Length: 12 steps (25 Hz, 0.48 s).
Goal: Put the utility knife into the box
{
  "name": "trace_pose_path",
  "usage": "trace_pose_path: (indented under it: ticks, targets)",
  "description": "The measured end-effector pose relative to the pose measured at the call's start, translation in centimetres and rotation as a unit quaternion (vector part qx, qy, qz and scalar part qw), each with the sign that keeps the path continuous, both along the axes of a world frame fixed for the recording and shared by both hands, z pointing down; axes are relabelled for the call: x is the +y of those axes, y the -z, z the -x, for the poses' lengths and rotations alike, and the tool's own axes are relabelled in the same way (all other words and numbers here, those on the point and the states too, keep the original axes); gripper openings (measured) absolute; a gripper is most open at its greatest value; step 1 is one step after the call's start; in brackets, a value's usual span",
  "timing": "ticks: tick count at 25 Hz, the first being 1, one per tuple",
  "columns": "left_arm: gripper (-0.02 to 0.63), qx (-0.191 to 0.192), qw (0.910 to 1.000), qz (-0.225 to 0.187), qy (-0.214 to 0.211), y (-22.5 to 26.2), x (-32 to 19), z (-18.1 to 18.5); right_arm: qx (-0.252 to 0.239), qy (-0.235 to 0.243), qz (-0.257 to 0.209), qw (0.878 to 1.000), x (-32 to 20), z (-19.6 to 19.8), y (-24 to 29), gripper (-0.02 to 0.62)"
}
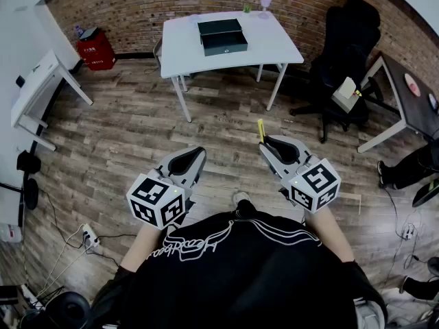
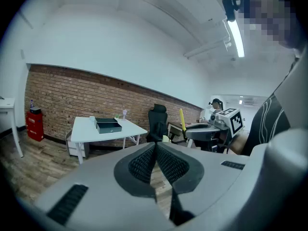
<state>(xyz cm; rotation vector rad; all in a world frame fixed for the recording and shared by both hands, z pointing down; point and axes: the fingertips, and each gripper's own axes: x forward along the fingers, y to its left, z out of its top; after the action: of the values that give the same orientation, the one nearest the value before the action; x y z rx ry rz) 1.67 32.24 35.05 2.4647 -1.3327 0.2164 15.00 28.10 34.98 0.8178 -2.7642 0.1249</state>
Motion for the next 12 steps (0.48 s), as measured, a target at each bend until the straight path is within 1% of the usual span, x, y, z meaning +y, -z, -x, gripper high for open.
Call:
trace_pose_path:
  ticks: [4,9,12]
  targets:
    - [0.035,0.001,1.0,-0.001,0.002,-0.2,0.9,1.1,0.006,-0.003,-0.007,1.0,0.7,0.8,0.1,0.066]
    - [0.035,0.015,0.9999,0.004,0.004,-0.6,0.8,1.9,-0.004,-0.001,0.002,1.0,0.6,1.4,0.0,0.066]
    - [0.035,0.016,0.9998,0.002,0.008,-0.8,-0.1,2.0,-0.009,0.002,0.01,1.0,-0.3,1.3,-0.1,0.066]
